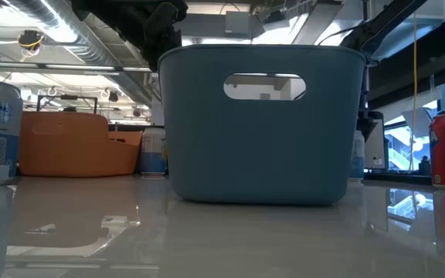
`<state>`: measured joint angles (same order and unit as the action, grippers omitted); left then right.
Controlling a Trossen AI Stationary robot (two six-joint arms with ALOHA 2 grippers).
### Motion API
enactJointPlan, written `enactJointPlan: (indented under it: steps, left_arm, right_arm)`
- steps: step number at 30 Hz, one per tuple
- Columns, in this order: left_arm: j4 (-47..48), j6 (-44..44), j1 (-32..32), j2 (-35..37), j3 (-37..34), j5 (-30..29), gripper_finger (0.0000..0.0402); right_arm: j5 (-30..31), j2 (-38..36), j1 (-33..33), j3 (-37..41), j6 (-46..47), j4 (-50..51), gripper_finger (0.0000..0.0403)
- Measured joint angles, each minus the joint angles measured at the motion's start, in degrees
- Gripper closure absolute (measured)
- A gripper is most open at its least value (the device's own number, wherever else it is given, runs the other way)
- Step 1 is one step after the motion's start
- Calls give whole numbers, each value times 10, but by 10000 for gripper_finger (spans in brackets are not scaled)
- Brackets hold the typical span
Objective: Sort soda cans
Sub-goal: Put the top right white soda can into the blue bin
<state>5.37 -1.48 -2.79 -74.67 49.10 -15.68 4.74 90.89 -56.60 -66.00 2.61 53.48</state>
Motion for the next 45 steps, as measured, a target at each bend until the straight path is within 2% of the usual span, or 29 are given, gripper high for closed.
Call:
enactJointPlan:
  steps: [4, 9, 12, 17, 21, 24, 31, 40, 45]
  left_arm:
    - [0, 0, 0, 0, 0, 0, 396]
    - [0, 0, 0, 0, 0, 0, 396]
    - [0, 0, 0, 0, 0, 0, 396]
    - [0, 0, 0, 0, 0, 0, 396]
    - [0, 0, 0, 0, 0, 0, 396]
    - [0, 0, 0, 0, 0, 0, 396]
    - [-3, 14, 0, 0, 0, 0, 396]
    - [0, 0, 0, 0, 0, 0, 396]
    - [0, 0, 0, 0, 0, 0, 396]
  right_arm:
    - [1, 0, 0, 0, 0, -7, 15]
    - [1, 0, 0, 0, 5, -18, 17]
    - [1, 0, 0, 0, 15, -9, 37]
    - [0, 0, 0, -1, 18, 7, 119]
    - [2, -6, 12, -1, 12, 18, 123]
    - [1, -23, 29, -12, 6, 78, 123]
    - [-19, -98, 99, -68, 44, 168, 123]
    - [-49, -189, 221, -119, 107, 155, 123]
    - [-43, -211, 318, -120, 132, 85, 123]
